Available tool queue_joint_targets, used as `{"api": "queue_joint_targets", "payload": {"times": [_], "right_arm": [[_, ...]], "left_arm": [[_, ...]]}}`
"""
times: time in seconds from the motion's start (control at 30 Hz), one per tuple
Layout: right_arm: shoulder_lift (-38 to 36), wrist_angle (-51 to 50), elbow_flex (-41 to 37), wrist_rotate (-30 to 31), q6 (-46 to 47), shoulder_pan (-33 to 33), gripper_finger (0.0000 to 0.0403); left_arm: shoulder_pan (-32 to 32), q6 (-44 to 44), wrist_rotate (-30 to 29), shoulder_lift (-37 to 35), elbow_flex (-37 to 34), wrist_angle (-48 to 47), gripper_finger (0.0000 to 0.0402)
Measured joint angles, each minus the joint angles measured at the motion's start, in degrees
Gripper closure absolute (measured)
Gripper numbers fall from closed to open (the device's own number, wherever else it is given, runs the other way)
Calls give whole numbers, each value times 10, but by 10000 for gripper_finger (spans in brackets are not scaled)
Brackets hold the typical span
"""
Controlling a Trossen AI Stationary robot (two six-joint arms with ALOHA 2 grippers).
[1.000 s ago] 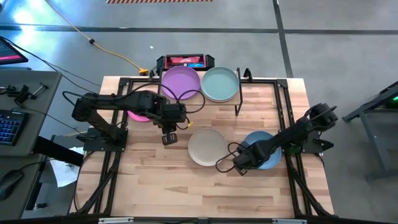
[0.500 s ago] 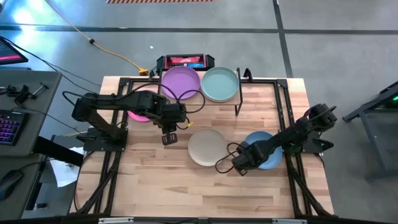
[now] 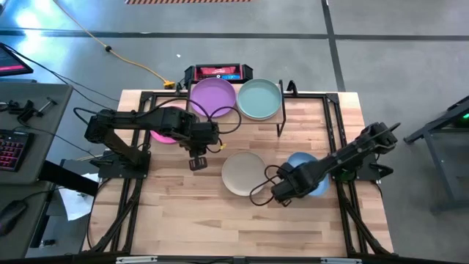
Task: Place and stack plates onto a shelf
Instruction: Stack the blue plate on top of the purple plate on the shelf
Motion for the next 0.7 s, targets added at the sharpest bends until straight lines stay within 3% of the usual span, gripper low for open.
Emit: {"api": "queue_joint_targets", "payload": {"times": [0.43,0.7], "right_arm": [[-1,-151,203,91,-1,-1,403],[-8,-152,298,178,-111,-51,403]], "left_arm": [[33,30,-6,0,0,-27,335],[64,41,-26,-15,0,-47,335]]}}
